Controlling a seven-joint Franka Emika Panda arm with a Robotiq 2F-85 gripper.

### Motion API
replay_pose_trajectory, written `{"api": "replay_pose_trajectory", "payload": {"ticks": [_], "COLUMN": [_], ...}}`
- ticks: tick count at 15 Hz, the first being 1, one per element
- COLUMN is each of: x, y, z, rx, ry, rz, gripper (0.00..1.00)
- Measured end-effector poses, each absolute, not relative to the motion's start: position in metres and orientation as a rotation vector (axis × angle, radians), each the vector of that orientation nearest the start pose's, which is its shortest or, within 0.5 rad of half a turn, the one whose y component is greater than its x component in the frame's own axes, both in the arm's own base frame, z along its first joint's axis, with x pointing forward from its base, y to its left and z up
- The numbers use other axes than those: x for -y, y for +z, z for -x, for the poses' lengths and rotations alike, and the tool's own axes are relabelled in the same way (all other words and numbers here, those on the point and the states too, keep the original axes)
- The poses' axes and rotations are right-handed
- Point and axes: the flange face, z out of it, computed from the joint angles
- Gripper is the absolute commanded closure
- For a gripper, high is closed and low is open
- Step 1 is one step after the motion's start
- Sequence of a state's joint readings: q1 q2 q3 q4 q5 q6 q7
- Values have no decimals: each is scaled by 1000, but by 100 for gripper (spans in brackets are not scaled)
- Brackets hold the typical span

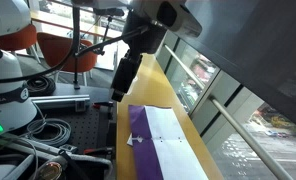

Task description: Fold the purple folder

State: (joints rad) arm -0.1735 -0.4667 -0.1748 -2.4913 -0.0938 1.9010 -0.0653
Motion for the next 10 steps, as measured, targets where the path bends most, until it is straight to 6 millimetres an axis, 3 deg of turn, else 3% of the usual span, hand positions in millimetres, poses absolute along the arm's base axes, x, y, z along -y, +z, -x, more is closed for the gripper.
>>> {"api": "replay_pose_trajectory", "payload": {"ticks": [5, 10], "x": [140, 141], "y": [437, 415], "z": [-366, -408], "rx": [-331, -169], "ry": [170, -21], "rz": [3105, 3153], "gripper": [0, 0]}}
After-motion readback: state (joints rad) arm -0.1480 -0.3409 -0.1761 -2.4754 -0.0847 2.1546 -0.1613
